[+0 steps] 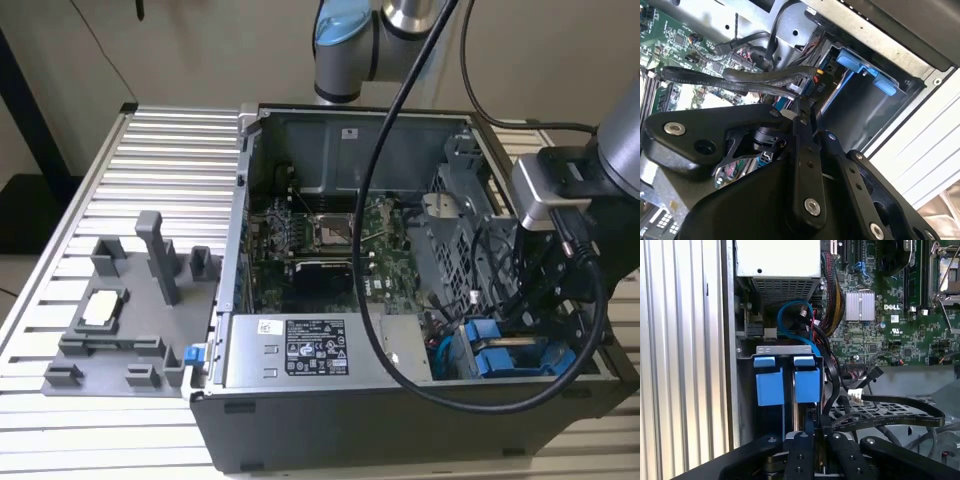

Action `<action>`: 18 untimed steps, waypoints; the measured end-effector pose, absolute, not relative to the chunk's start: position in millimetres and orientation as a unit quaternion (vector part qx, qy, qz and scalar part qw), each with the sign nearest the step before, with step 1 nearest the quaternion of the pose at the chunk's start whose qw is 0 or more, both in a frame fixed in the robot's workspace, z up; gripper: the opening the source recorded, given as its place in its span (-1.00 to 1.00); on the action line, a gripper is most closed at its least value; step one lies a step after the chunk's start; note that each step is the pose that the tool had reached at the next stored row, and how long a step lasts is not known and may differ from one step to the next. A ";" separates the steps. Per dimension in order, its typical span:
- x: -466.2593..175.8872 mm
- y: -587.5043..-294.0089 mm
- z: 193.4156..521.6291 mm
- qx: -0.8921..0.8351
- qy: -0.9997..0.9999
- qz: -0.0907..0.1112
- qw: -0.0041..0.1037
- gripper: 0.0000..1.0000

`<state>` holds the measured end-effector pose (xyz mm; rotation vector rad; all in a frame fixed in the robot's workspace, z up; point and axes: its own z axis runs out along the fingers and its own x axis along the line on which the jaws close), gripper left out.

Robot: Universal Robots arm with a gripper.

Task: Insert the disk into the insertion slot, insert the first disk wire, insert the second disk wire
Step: 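Insert the second disk wire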

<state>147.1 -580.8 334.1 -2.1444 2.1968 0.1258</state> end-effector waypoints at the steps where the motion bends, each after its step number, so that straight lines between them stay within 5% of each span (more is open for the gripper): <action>1: 147.1 -580.8 333.9 -0.698 0.715 0.041 0.035 -0.68; 4: 147.2 -580.8 333.7 -0.698 0.714 0.041 0.035 -0.51; 18: 147.1 -581.1 390.0 -0.698 0.715 0.041 0.034 -0.51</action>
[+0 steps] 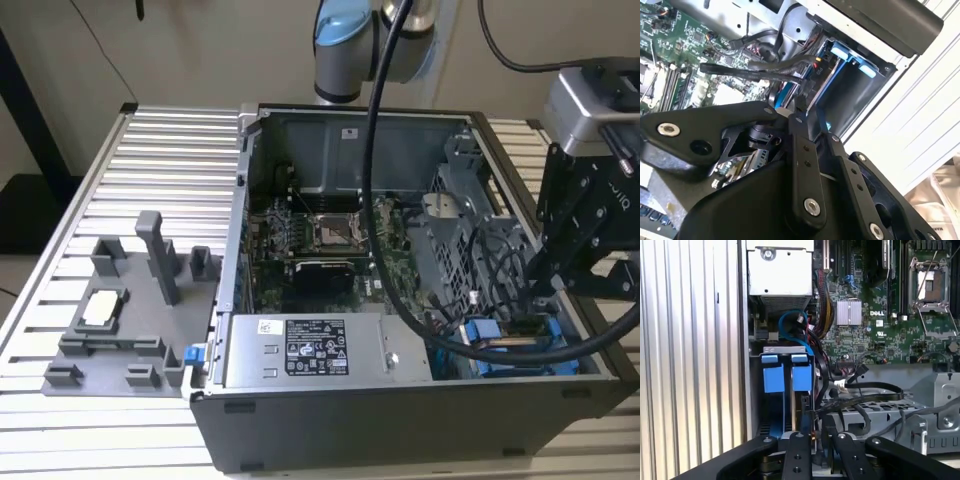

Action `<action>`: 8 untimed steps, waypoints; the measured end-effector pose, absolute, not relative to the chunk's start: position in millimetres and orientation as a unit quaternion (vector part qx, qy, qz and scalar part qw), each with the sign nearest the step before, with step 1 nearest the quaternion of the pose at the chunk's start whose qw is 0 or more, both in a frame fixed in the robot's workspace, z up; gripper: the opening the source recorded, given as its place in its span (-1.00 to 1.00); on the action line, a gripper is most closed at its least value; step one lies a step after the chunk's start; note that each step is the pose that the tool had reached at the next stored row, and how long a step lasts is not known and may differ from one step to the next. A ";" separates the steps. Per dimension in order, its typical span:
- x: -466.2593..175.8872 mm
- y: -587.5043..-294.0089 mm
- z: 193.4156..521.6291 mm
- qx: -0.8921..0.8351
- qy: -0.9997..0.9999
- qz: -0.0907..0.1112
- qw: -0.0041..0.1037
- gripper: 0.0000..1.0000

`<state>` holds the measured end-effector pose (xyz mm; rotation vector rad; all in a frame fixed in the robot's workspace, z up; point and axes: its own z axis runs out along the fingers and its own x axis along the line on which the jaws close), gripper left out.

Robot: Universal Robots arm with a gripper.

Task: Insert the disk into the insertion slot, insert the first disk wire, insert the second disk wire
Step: 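Insert the second disk wire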

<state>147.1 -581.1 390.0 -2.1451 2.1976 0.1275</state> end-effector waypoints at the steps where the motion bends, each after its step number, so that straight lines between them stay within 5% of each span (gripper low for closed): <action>1: 147.1 -581.1 393.2 -0.698 0.715 0.041 0.034 -0.51; 8: 147.1 -581.1 394.0 -0.698 0.715 0.042 0.034 -0.51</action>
